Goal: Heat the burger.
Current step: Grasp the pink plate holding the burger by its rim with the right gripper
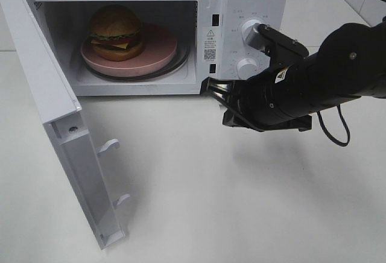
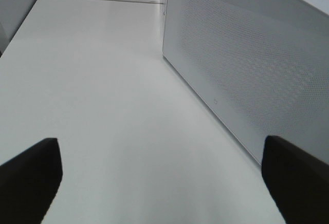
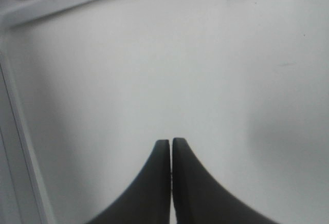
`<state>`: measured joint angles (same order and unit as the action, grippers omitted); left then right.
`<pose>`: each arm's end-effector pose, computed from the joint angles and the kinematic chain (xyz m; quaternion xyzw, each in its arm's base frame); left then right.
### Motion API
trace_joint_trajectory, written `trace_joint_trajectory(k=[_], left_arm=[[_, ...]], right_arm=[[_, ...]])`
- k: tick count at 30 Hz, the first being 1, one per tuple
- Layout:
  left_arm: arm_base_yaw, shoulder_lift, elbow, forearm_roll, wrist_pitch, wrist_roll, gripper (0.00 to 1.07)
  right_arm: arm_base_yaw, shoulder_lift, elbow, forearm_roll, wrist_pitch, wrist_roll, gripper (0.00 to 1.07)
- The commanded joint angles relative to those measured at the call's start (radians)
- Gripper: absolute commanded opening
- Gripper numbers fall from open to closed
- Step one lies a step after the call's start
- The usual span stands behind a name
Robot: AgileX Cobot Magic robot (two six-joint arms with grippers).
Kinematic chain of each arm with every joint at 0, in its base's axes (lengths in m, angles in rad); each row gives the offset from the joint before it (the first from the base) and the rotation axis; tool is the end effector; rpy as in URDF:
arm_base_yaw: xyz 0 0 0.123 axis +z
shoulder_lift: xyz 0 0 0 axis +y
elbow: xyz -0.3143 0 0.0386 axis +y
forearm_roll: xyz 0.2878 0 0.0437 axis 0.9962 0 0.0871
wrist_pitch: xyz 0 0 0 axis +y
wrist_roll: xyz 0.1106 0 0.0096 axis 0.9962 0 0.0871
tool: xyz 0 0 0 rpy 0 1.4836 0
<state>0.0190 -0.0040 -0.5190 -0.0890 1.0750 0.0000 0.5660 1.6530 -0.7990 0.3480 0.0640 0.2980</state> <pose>0.0122 -0.0085 0.2924 -0.0055 0.8501 -0.0394 0.5251 0.3037 0.1959 0.1631 0.0330 0.9310 0.2152 0.2930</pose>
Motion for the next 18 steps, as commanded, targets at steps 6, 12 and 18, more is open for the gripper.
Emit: trace_joint_trajectory(k=[6, 12, 18], left_arm=[[0.002, -0.007, 0.003, -0.007, -0.010, 0.000, 0.98], [0.002, -0.007, 0.003, -0.007, -0.010, 0.000, 0.98], [0.002, -0.007, 0.003, -0.007, -0.010, 0.000, 0.98]], right_arm=[[-0.005, -0.049, -0.074, -0.247, 0.264, -0.027, 0.01], [-0.005, -0.058, -0.144, -0.358, 0.462, -0.123, 0.02], [-0.005, -0.058, -0.201, -0.369, 0.619, -0.404, 0.03]])
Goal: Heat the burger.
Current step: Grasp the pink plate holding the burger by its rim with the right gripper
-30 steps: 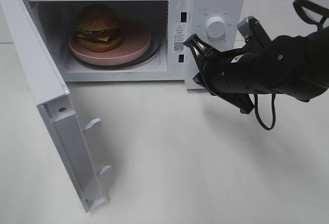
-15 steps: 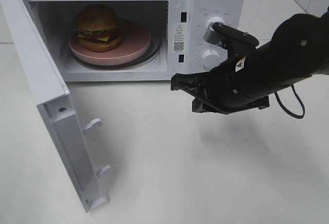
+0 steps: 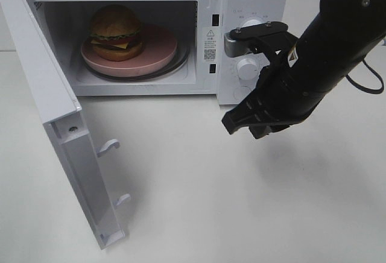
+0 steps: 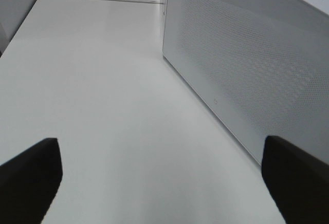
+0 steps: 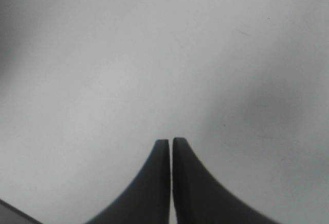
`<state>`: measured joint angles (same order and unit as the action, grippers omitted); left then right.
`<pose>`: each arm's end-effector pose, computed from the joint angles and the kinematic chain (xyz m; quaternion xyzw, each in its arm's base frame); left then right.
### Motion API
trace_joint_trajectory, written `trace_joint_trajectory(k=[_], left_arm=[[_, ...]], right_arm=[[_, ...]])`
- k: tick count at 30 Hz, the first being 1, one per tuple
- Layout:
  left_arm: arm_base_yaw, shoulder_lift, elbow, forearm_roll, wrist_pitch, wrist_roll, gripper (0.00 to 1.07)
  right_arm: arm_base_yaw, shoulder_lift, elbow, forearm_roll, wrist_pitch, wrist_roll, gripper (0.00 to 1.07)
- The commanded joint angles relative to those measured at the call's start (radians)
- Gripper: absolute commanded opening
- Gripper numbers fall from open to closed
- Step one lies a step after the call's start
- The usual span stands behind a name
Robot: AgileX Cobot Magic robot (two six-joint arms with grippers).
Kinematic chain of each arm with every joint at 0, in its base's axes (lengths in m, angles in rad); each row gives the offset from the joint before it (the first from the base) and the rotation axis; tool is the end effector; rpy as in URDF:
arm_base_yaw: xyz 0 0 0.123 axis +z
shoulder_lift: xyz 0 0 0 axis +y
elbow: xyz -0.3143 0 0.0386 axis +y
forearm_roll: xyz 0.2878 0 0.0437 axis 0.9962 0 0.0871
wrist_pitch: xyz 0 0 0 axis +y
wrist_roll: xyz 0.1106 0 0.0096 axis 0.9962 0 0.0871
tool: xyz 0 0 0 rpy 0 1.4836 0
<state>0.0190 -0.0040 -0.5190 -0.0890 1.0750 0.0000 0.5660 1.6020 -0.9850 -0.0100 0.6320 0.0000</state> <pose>0.0122 -0.0085 0.2924 -0.0055 0.8501 -0.0394 0.5251 0.2979 0.1885 0.2032 -0.2766 0.9393 0.0531 0.1960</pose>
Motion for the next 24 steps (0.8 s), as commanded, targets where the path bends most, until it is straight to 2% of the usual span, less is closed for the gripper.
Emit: trace_joint_trajectory(k=[1, 10, 11, 12, 14, 24], left_arm=[[0.002, -0.007, 0.003, -0.007, -0.010, 0.000, 0.98], [0.002, -0.007, 0.003, -0.007, -0.010, 0.000, 0.98], [0.002, -0.007, 0.003, -0.007, -0.010, 0.000, 0.98], [0.002, -0.007, 0.003, -0.007, -0.010, 0.000, 0.98], [0.002, -0.007, 0.003, -0.007, -0.010, 0.000, 0.98], [0.002, -0.007, 0.003, -0.007, -0.010, 0.000, 0.98]], right_arm=[[-0.005, -0.007, -0.026, -0.010, 0.084, -0.198, 0.03], [-0.005, -0.007, -0.065, -0.010, 0.115, -0.587, 0.05], [-0.005, -0.007, -0.066, -0.010, 0.112, -0.715, 0.07], [-0.005, -0.007, -0.066, -0.010, 0.112, -0.715, 0.07], [-0.005, -0.007, -0.068, -0.011, 0.103, -0.898, 0.08], [-0.002, -0.007, -0.068, -0.067, 0.048, -1.172, 0.13]])
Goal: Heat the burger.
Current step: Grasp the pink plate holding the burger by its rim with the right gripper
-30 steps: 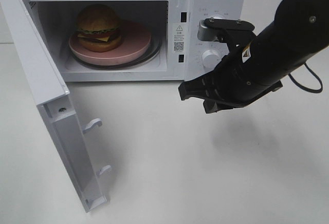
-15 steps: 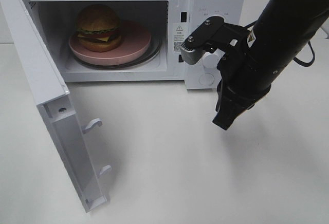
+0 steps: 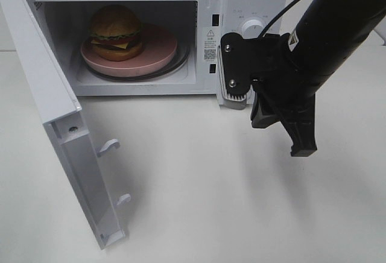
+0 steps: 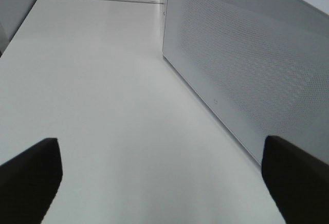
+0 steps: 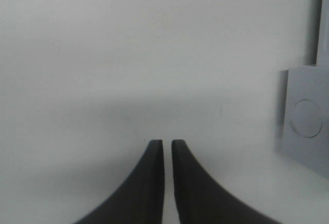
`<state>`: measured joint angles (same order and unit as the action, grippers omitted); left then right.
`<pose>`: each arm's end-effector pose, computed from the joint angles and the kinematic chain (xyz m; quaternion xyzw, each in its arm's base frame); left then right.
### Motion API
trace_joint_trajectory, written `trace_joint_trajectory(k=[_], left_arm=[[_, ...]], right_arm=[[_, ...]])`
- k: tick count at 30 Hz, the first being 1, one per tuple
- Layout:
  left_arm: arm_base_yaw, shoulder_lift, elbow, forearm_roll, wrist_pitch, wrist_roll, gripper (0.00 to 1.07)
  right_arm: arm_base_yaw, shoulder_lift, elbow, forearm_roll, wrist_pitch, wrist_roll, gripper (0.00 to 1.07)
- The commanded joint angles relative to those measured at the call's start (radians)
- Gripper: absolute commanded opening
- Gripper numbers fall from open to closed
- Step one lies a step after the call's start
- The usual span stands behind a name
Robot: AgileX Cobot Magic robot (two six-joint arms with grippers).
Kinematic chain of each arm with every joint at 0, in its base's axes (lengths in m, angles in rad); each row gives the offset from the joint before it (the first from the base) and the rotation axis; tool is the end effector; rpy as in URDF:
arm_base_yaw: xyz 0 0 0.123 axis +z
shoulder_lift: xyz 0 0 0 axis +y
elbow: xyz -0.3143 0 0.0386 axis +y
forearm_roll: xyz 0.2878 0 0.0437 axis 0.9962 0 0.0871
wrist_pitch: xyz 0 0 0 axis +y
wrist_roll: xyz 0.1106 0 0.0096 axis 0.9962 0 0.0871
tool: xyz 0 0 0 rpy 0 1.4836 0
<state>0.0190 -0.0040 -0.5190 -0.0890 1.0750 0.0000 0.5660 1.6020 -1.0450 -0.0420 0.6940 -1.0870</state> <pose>0.0122 -0.0085 0.2924 -0.0055 0.8501 -0.0394 0.5251 0.3052 0.1904 0.2190 -0.7291 0.6537 -0.0679 0.1910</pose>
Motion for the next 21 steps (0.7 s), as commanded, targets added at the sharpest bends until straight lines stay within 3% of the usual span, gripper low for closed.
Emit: trace_joint_trajectory(k=[1, 6, 8, 11, 13, 14, 16, 19, 21], left_arm=[[0.002, -0.007, 0.003, -0.007, -0.010, 0.000, 0.98], [0.002, -0.007, 0.003, -0.007, -0.010, 0.000, 0.98], [0.002, -0.007, 0.003, -0.007, -0.010, 0.000, 0.98], [0.002, -0.007, 0.003, -0.007, -0.010, 0.000, 0.98], [0.002, -0.007, 0.003, -0.007, -0.010, 0.000, 0.98], [0.002, -0.007, 0.003, -0.007, -0.010, 0.000, 0.98], [0.002, -0.007, 0.003, -0.007, -0.010, 0.000, 0.98], [0.002, -0.007, 0.003, -0.007, -0.010, 0.000, 0.98], [0.002, -0.007, 0.003, -0.007, -0.010, 0.000, 0.98]], right_arm=[[-0.002, -0.007, -0.008, -0.069, -0.030, -0.115, 0.15], [-0.002, -0.007, -0.008, -0.119, -0.095, -0.128, 0.26], [0.009, -0.007, -0.008, -0.146, -0.148, -0.128, 0.38], [0.015, -0.007, -0.008, -0.168, -0.164, -0.127, 0.43], [0.045, -0.007, -0.008, -0.214, -0.237, -0.113, 0.56], [0.045, -0.007, -0.008, -0.214, -0.237, -0.113, 0.56], [0.057, -0.007, -0.008, -0.211, -0.283, -0.082, 0.72], [0.062, -0.007, -0.008, -0.211, -0.296, -0.062, 0.75], [0.089, 0.005, -0.012, -0.261, -0.326, 0.018, 0.84]])
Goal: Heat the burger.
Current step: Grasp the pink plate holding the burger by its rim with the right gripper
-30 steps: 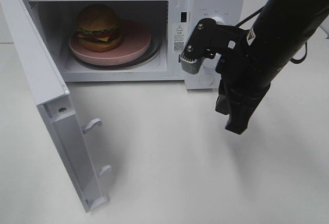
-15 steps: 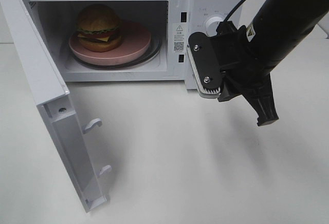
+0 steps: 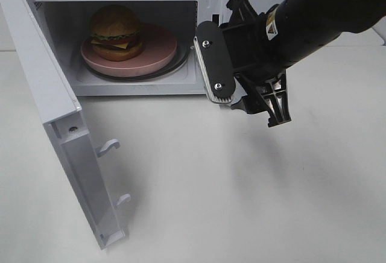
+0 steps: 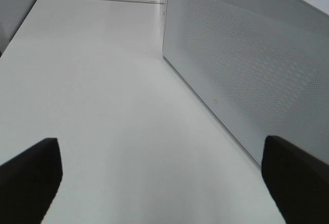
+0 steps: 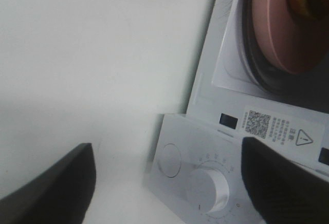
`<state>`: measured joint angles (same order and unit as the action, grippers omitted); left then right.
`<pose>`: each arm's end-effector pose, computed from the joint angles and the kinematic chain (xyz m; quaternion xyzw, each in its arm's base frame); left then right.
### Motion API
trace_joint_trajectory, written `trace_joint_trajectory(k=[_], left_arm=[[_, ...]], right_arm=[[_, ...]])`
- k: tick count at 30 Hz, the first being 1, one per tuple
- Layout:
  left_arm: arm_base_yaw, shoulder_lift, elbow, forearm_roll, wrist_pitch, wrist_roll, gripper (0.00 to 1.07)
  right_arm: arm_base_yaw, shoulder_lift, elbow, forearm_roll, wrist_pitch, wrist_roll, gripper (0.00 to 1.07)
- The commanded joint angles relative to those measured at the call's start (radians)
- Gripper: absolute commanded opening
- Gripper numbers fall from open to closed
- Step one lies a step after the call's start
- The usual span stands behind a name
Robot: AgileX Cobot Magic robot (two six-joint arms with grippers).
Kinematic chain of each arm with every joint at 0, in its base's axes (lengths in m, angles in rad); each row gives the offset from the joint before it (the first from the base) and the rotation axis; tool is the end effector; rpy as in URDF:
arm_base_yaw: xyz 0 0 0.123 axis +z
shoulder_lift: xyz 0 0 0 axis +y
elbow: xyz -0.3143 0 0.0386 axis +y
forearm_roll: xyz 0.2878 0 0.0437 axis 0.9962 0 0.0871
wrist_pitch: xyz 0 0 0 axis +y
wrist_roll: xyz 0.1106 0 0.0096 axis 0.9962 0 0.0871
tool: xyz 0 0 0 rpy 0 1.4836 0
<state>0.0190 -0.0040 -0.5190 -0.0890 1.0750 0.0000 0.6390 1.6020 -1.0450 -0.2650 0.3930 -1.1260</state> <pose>0.0122 -0.0085 0.2924 -0.0055 0.8501 -0.0394 0.5251 0.3186 0.2228 0.2378 -0.7797 0.5157 -0.1700 0.3118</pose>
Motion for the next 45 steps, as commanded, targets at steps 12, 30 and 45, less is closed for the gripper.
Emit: trace_joint_trajectory(k=[12, 30, 45], left_arm=[[0.002, -0.007, 0.003, -0.007, -0.010, 0.000, 0.98], [0.002, -0.007, 0.003, -0.007, -0.010, 0.000, 0.98], [0.002, -0.007, 0.003, -0.007, -0.010, 0.000, 0.98]], right_arm=[[0.037, 0.118, -0.103, -0.076, -0.048, 0.124, 0.82], [0.064, 0.342, -0.307, -0.092, -0.159, 0.182, 0.81], [0.064, 0.518, -0.497, -0.084, -0.178, 0.254, 0.81]])
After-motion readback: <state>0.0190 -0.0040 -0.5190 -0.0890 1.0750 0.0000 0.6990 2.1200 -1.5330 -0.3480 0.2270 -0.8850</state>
